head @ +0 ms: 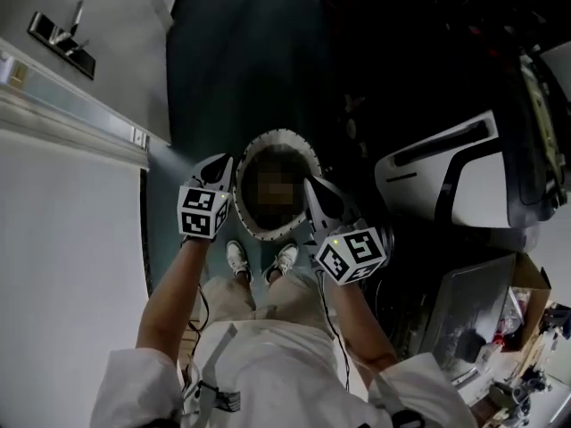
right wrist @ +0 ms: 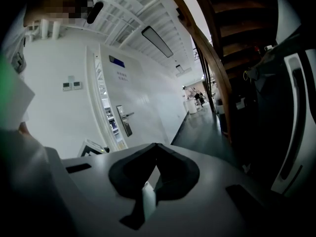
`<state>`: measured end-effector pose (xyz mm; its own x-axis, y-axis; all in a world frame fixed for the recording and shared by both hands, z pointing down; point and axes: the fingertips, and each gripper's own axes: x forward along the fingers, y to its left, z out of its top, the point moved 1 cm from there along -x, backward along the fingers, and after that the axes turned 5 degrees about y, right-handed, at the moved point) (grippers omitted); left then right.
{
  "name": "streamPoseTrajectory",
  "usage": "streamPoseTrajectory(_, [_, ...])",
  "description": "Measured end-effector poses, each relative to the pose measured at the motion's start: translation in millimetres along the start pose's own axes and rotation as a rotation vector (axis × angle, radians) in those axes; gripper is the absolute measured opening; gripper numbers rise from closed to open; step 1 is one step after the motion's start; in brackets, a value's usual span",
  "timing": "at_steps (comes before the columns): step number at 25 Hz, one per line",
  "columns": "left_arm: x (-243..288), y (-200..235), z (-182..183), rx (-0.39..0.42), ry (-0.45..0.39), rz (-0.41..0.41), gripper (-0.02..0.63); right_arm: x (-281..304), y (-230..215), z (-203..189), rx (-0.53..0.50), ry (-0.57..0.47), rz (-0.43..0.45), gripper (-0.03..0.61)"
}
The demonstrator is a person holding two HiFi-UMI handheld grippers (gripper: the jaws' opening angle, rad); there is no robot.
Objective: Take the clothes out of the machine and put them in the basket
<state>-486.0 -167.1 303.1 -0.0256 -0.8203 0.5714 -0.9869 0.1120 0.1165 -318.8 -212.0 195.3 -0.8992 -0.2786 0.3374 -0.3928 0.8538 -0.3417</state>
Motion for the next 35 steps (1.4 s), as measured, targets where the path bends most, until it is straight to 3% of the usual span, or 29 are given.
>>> streamPoseTrajectory(9, [-123,-3,144,0.124,-0.304,0.072,0.012,-43,6,93,-0.08,-0.147,-0.005,0.014])
streamPoseTrajectory(13, [-182,-6,185,0.122,-0.432,0.126,0.012,-71,3,131,-0.097,-0.228,-0.021,0.014])
streamPoseTrajectory(17, [-235,-16,211,0.119,-0.528,0.158,0.012,-99,5,165,-0.131,-0.291,-0.022,0.014])
streamPoseTrajectory(25, [-314,-36,254,0.227,-0.723,0.25,0.012,-163,1,208,-0.238,-0.381,-0.086,0.014])
streamPoseTrajectory(28, [-335,-39,262,0.248,-0.768,0.291,0.012,-181,-4,214,-0.258,-0.397,-0.12,0.014])
streamPoseTrajectory(35, [-361,-39,253,0.216,-0.812,0.319,0.012,-214,-21,227,-0.291,-0.421,-0.219,0.014])
